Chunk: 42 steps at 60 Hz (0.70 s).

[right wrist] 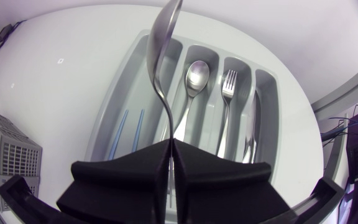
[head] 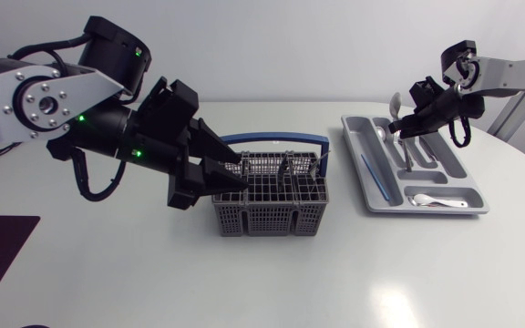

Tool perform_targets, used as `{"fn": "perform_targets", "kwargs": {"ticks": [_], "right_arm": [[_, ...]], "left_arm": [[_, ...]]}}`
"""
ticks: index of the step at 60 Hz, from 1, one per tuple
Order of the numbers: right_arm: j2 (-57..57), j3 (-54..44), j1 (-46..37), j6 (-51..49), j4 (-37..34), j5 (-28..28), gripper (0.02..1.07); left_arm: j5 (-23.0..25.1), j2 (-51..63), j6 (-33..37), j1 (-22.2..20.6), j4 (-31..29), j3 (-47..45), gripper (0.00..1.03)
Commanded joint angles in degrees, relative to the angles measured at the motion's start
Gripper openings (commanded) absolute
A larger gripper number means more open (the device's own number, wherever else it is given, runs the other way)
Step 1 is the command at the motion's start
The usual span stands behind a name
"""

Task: Unload the cutlery basket into the drawer organizer.

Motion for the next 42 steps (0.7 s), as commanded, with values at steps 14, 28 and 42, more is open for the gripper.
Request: {"fn": "perform_targets", "kwargs": {"ticks": [14, 28, 42], "right_arm": [[5.89, 5.9, -0.33, 5.51, 2.79, 0.7, 0.08], [11.69, 11.0, -0.68, 7.79, 2.26, 2.63, 0.08], [16.44, 13.99, 0.64, 8.76, 2.17, 10.89, 0.08]], "left_arm": [[-0.19, -1.1, 0.79, 0.08, 0.55, -1.72, 0.89], [-0.19, -1.54, 0.96, 0.43, 0.64, -2.51, 0.89], [-0.19, -1.63, 0.88, 0.08, 0.82, -2.69, 0.89]]}}
